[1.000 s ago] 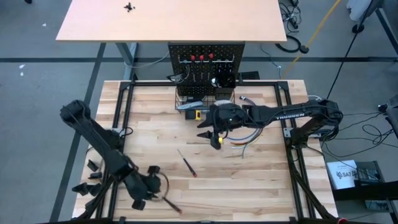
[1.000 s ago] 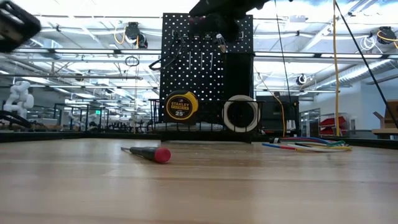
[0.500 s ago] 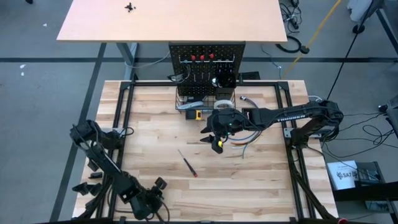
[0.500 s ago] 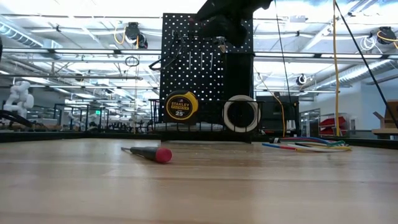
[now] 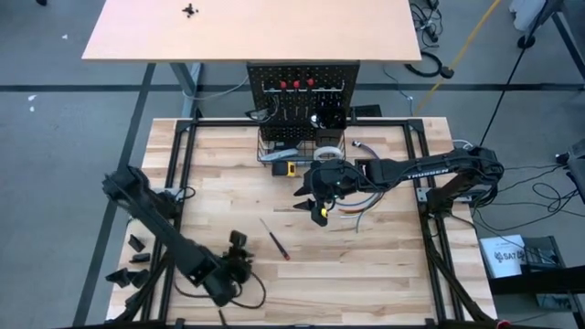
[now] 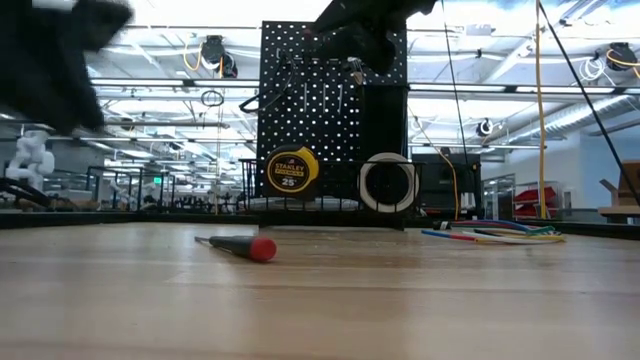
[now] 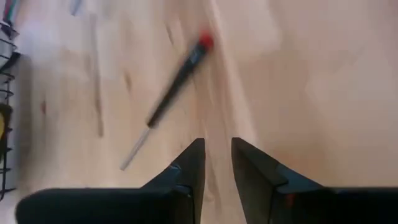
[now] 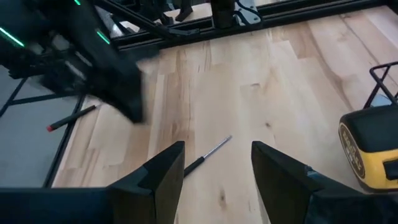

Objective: Hang tools onto peg board
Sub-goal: Hang the screwdriver on the pegboard

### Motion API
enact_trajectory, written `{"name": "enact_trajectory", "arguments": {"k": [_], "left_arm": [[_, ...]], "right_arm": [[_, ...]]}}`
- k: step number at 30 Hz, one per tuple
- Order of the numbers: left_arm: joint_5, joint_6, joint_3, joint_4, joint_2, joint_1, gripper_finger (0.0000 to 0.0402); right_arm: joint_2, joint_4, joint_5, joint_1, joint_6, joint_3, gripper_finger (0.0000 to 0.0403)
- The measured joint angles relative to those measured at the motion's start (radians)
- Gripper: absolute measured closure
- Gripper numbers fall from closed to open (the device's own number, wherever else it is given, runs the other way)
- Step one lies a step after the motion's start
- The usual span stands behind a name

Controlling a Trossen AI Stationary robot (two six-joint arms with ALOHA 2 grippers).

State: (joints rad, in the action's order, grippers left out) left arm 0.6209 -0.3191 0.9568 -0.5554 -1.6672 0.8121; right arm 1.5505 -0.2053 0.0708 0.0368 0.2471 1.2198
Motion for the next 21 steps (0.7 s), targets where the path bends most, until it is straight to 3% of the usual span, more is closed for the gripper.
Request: {"name": "enact_trajectory", "arguments": {"k": [4, 7, 10, 13, 17, 21], "left_arm": [[-0.147, -0.254, 0.175, -0.272, 0.12, 0.035, 0.0322], [-0.15, -0.601, 0.272, -0.283, 0.225, 0.101, 0.0323], [-0.29, -1.035, 0.288, -0.28, 0.283, 0.167, 0.0323], [-0.397, -1.418, 0.285, -0.184, 0.255, 0.292, 0.0333], [-0.497, -1.576, 0.289, 0.058, 0.139, 0.411, 0.0388], [-0.52, -1.579, 0.283, 0.231, -0.002, 0.471, 0.0398]], "right_arm": [[0.0, -0.011, 0.003, 0.008, 0.002, 0.0, 0.0222], [0.0, -0.018, 0.003, 0.021, -0.007, 0.0, 0.0222], [0.0, -0.016, 0.006, 0.041, -0.025, 0.0, 0.0222], [0.0, 0.002, 0.006, 0.049, -0.064, 0.0, 0.0222], [0.005, 0.006, 0.006, 0.071, -0.097, 0.0, 0.0222], [0.024, 0.034, 0.013, 0.106, -0.032, -0.001, 0.0222]]}}
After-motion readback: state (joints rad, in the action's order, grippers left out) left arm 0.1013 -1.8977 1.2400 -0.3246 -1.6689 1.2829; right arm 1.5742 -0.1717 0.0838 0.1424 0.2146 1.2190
